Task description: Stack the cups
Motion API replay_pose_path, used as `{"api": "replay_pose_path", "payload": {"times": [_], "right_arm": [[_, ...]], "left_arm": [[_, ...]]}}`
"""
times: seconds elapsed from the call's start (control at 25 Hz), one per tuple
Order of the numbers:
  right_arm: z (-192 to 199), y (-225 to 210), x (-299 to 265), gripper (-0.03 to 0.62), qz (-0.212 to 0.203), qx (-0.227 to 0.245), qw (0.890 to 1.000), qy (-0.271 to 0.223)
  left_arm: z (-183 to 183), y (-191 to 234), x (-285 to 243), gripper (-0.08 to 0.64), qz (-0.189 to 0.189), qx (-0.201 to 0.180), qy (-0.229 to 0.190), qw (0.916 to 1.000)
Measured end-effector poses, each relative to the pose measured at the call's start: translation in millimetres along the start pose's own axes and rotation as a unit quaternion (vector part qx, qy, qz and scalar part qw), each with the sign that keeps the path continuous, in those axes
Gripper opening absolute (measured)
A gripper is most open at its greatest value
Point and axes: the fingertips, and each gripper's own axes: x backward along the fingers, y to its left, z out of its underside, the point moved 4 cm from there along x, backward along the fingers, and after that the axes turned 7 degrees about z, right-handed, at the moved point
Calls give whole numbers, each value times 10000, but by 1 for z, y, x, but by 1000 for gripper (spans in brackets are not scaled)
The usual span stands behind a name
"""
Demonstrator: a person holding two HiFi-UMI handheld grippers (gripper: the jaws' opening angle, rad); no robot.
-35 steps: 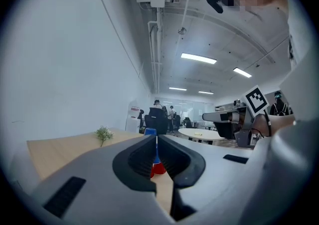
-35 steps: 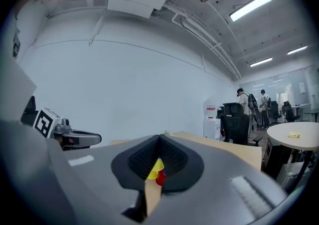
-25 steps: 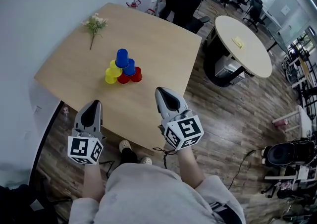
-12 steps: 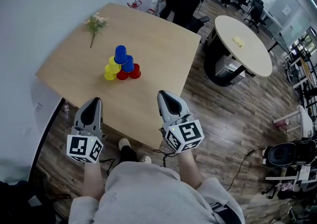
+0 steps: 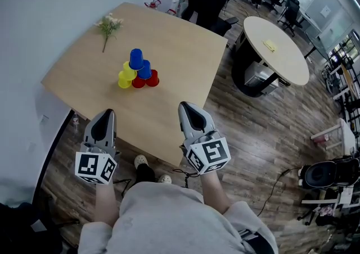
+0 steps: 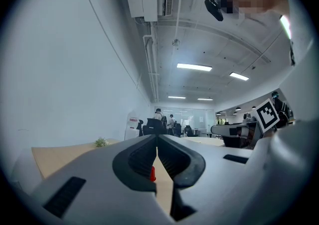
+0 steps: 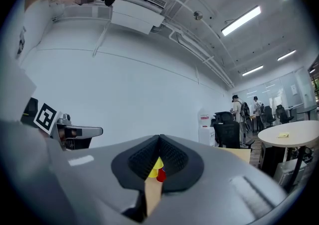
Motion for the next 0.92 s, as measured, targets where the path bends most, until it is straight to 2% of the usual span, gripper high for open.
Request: {"api": "replay_pose_path", "payload": {"times": [0.92], "right_arm": [[-1,5,7,12,-66,-22,10000,-19]], "left_arm": [[0,-13,6,17,67,52,31,10000]]}}
